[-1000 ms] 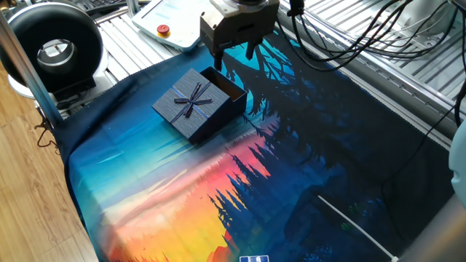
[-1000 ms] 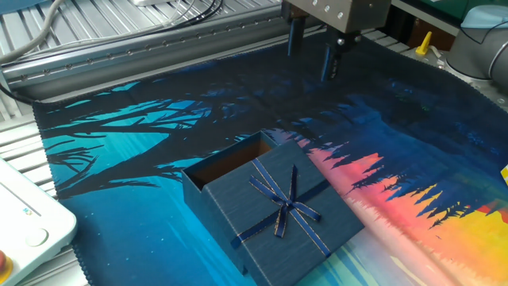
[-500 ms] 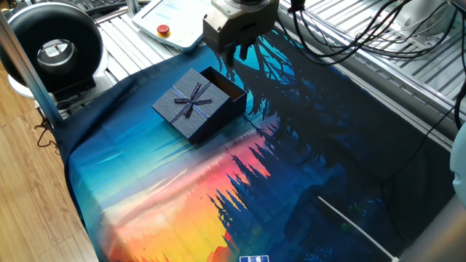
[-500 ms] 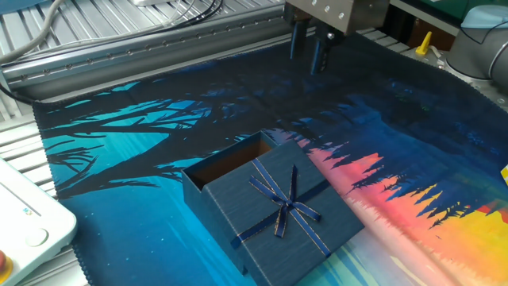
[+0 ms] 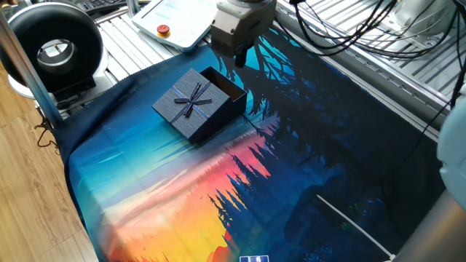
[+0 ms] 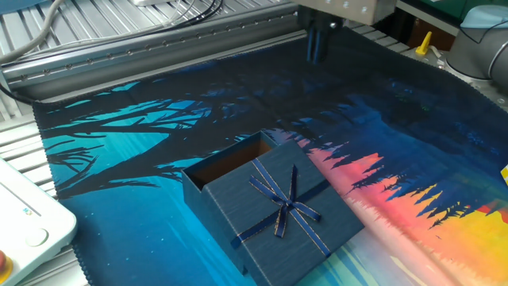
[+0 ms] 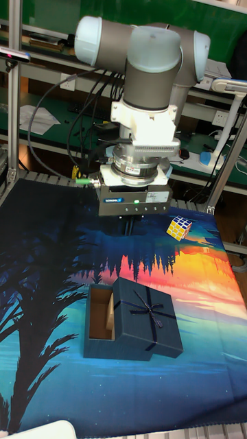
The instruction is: Slide the outer casing onto the gift box
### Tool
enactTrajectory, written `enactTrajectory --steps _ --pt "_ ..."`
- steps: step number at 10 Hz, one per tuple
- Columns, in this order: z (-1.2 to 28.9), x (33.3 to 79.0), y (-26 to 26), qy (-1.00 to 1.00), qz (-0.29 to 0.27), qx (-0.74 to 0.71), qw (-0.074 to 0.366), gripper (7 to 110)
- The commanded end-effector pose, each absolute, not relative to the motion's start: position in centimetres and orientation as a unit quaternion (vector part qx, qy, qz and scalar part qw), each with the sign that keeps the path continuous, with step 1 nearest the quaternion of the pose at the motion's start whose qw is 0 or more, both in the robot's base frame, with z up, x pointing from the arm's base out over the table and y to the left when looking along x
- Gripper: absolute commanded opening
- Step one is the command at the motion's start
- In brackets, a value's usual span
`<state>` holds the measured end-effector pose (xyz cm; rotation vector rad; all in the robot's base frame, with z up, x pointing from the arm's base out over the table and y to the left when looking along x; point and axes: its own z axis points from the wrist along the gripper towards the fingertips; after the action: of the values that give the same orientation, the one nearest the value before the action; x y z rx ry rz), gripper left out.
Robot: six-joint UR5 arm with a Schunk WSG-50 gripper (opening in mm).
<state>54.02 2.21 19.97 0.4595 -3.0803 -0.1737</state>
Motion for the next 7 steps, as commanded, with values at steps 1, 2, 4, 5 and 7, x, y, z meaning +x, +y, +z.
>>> enactTrajectory --steps 1,2,4,5,7 --pt "19.8 54.3 4.3 -0.970 -0.109 0.217 0.005 7" --pt "19.8 54.6 4.2 -0.965 -0.102 0.243 0.003 7" --pt "19.8 54.8 3.6 -0.945 -0.080 0.316 0.006 7" --pt "19.9 55.0 3.2 -0.935 -0.066 0.347 0.009 7" --pt "20.0 54.9 2.9 -0.927 -0.053 0.372 0.020 7"
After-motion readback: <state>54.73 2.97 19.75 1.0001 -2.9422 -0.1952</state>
